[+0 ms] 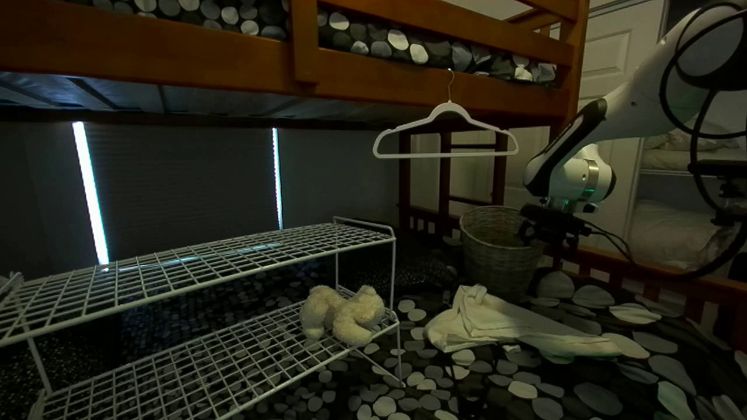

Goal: Tip the basket over

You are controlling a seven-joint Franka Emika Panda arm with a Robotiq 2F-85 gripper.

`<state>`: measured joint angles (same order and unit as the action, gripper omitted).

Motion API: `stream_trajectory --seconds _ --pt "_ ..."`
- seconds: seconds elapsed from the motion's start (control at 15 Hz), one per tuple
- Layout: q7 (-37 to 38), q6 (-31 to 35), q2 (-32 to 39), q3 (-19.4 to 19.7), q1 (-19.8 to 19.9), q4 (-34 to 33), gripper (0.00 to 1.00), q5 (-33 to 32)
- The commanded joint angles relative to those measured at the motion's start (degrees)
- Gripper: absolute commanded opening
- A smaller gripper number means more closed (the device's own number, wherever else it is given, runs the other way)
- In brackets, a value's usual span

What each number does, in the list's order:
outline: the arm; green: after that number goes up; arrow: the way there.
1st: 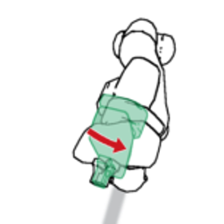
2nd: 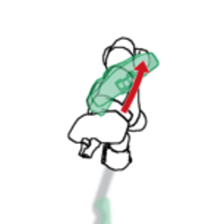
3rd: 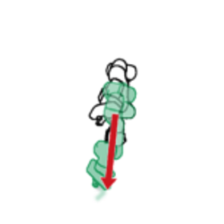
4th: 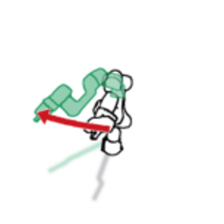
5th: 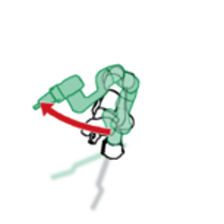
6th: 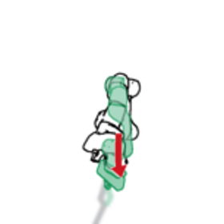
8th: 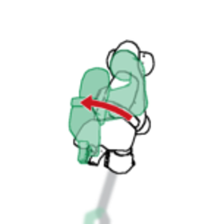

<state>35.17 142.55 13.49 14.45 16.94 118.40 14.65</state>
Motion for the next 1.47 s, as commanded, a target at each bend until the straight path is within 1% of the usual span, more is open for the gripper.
stream_trajectory --seconds 0.0,0.27,0.93,1.2,1.4 --pt "0.09 -6.56 -0.96 1.39 -0.92 0.78 1.0 -0.88" --pt "-0.5 -11.09 -0.52 1.03 -1.1 1.16 1.0 -0.37" --pt "-0.5 -18.15 2.48 -0.19 -4.16 2.31 1.0 -0.82" --pt "-0.65 -19.06 4.48 -1.01 -5.69 3.31 1.0 -0.87" --pt "1.04 -16.9 4.45 -0.71 -7.41 4.93 1.0 -2.84"
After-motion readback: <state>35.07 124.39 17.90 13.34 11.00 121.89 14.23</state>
